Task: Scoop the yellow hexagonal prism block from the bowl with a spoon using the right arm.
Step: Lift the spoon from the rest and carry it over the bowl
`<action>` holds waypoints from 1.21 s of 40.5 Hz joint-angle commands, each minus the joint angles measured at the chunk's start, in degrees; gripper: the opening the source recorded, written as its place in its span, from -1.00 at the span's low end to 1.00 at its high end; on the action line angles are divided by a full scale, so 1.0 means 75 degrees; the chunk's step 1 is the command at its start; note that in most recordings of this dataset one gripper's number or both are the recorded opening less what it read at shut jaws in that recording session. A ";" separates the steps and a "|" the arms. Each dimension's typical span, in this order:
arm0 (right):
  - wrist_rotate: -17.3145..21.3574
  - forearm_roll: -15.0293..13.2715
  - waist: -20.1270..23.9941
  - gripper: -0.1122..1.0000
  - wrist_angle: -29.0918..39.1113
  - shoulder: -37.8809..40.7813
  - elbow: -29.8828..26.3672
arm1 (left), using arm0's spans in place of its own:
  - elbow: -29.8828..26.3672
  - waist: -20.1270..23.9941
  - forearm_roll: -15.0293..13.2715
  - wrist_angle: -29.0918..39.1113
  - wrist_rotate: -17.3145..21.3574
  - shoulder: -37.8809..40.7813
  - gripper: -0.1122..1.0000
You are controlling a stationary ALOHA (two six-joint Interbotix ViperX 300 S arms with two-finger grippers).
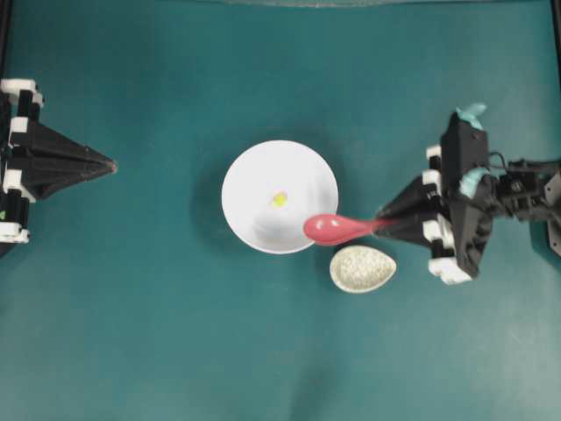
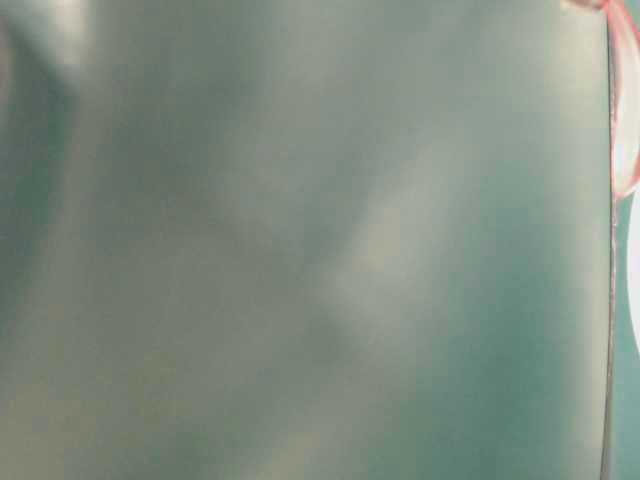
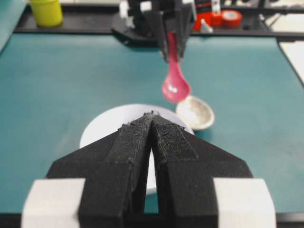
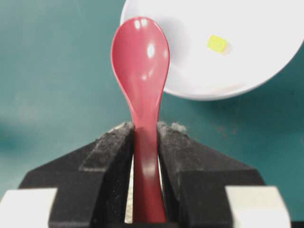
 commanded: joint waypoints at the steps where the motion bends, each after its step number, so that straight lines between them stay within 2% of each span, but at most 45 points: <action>1: 0.0012 0.0012 -0.0187 -0.38 0.0621 -0.0094 -0.0504 | -0.0176 0.0012 0.0023 0.0094 0.0012 0.0047 -0.81; 15: 0.0105 0.0012 -0.0703 -0.38 0.2531 0.0035 -0.1617 | -0.0187 0.0012 0.0023 0.0363 0.0012 0.0035 -0.81; 27: 0.0527 -0.0012 -0.1254 -0.38 0.4430 0.0680 -0.2648 | -0.0176 0.0012 0.0023 0.0434 0.0012 0.0047 -0.81; 49: 0.0668 -0.0047 -0.1406 -0.38 0.6973 0.2344 -0.4664 | -0.0176 0.0012 0.0012 0.0504 0.0000 0.0023 -0.81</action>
